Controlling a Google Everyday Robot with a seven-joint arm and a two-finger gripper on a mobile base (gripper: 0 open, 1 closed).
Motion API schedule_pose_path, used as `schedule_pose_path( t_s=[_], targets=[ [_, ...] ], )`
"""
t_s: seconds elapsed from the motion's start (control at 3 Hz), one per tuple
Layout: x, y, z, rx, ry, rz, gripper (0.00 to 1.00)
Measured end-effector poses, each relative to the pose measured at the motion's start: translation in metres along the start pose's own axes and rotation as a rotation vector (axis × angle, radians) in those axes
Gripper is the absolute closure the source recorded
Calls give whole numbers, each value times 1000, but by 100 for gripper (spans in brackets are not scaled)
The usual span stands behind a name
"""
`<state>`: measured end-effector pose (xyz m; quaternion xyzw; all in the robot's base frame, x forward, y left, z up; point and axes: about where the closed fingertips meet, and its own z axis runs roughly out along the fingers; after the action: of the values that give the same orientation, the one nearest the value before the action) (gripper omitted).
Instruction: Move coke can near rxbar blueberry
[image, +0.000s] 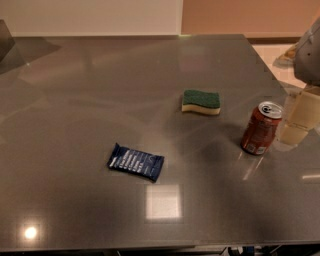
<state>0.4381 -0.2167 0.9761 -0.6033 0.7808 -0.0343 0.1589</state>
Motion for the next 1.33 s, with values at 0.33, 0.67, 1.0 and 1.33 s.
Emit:
schedule_pose_path(
  t_s=[0.33, 0.67, 1.0, 1.33],
  targets=[
    [0, -1, -1, 2, -1, 0, 0],
    [6, -15, 1, -10, -14, 19, 0],
    [19, -28, 12, -36, -29, 56, 0],
    [31, -40, 27, -64, -64, 86, 0]
  ],
)
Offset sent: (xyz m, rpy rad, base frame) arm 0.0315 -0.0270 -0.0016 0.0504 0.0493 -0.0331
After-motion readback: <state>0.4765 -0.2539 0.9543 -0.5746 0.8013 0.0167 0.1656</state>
